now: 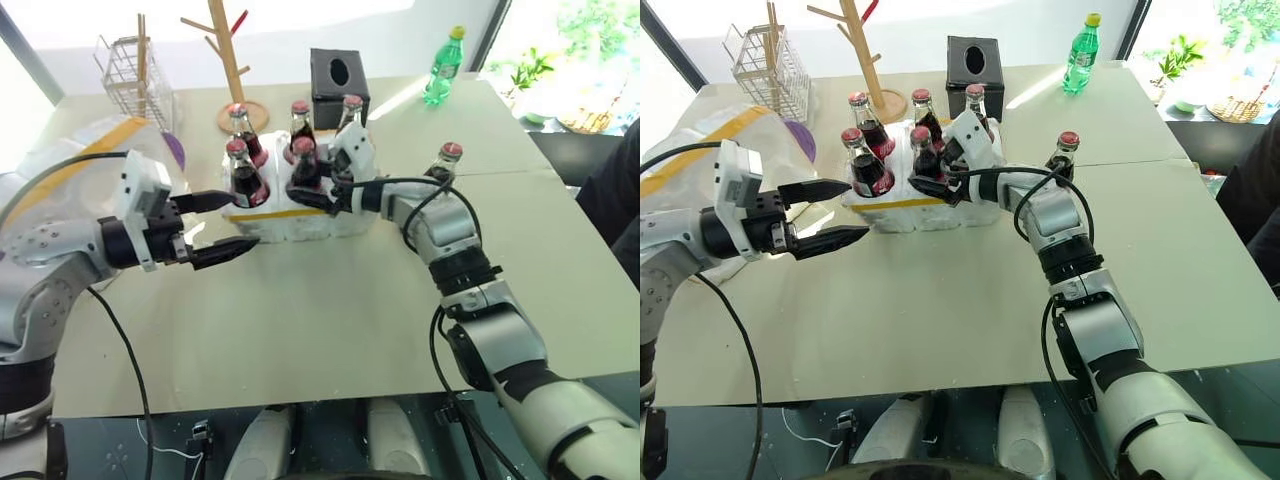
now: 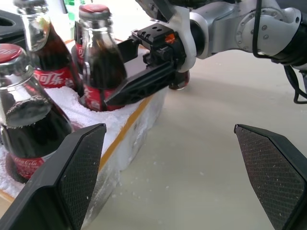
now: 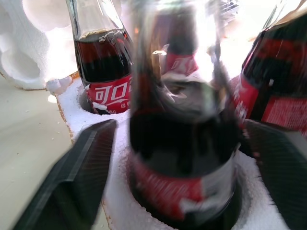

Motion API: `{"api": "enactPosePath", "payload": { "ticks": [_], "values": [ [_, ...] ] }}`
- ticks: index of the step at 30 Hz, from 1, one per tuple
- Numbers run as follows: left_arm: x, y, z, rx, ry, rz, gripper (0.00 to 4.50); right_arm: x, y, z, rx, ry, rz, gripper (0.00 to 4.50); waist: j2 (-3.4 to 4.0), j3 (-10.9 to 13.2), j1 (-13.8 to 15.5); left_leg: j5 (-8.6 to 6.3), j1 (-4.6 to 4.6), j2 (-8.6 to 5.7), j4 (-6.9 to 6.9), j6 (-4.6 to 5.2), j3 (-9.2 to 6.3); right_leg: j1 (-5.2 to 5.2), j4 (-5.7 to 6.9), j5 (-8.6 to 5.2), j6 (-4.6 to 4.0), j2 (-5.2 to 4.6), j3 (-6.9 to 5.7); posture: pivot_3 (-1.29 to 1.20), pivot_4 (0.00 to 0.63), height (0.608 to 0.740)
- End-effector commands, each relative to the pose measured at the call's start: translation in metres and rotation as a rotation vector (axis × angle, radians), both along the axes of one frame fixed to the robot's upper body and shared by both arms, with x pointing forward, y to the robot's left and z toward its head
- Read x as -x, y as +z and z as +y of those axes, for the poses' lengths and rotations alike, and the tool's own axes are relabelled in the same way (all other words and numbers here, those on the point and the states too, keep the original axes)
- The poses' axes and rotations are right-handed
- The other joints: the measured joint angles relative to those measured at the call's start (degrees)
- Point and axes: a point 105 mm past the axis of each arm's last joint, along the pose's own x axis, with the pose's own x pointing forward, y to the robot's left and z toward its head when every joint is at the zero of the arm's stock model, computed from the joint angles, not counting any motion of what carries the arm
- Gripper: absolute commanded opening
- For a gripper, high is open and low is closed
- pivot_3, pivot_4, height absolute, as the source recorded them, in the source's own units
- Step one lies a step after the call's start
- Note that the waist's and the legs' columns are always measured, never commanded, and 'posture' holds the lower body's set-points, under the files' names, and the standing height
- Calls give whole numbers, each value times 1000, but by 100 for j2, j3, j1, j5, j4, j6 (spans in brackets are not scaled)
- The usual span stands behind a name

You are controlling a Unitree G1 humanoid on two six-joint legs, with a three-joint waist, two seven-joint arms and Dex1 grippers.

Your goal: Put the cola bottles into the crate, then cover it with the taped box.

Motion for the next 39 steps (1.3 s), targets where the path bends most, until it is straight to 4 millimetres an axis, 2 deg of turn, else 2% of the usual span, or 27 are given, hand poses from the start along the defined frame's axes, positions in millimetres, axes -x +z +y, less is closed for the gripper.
{"api": "enactPosePath", "payload": {
  "ticks": [1, 2, 4, 8, 12, 16, 20, 24, 33, 39],
  "values": [
    [0, 9, -8, 20, -26, -46, 4500, 9, 12, -5, -45, 11, -23, 4453, 0, 0, 11, 0, 0, 0, 1, 0, 0, 1, 1, 0, 0, 0, 0, 0, 150, 740],
    [-1, 10, -9, 26, -32, -46, 4500, 11, 15, -8, -54, 13, -26, 4453, 0, 0, 22, 0, 0, 0, 1, 0, -1, 0, 2, 0, 0, 0, 0, 0, 150, 740],
    [-3, 9, -20, 51, -65, -41, 4500, 25, 29, -25, -81, 1, -55, 4453, 0, 0, 59, 0, -2, -1, 3, 0, -1, 1, 1, 0, 0, 0, 0, 0, 150, 740],
    [-3, 5, -40, 72, -142, -26, 4500, 70, 44, -59, -112, 22, -35, 4453, 0, 0, 185, -2, -6, -5, 8, 3, -3, 1, 0, 0, 0, -2, 1, 0, 150, 740],
    [-6, 2, -54, 80, -206, -18, 4500, 107, 31, -93, -52, -30, 38, 4453, -2, -1, 190, -3, -6, -3, 9, 5, -2, 5, -6, 0, 1, -2, 1, 0, 150, 740],
    [-8, 3, -65, 81, -263, -17, 4500, 120, 16, -134, -7, -228, 86, 4453, -2, -2, 175, -14, 3, 1, 9, 25, 6, 16, -9, 1, 2, -2, 2, 0, 150, 740],
    [-9, 2, -72, 67, -305, -16, 4500, 117, 5, -174, 5, -448, 104, 4453, -1, -2, 189, -12, 5, 2, 10, 22, 18, 16, -6, 1, 3, -4, 4, 0, 150, 740],
    [-10, 2, -75, 59, -327, -18, 4500, 105, 2, -191, -18, -565, 86, 4453, -1, -2, 185, -7, 7, 4, 11, 14, 24, 15, -6, 1, 3, -4, 7, 0, 150, 740],
    [-13, 4, -78, 38, -340, -34, 4500, 64, -9, -197, -59, -643, 53, 4453, -1, -2, 179, -4, 7, 4, 12, 9, 28, 15, -5, 1, 3, -3, 8, 0, 150, 740],
    [-12, 4, -72, 24, -316, -39, 4500, 38, -10, -191, -94, -619, 54, 4453, -1, -2, 173, -4, 7, 4, 13, 9, 31, 15, -5, 2, 3, -3, 10, 0, 150, 740]
  ]
}}
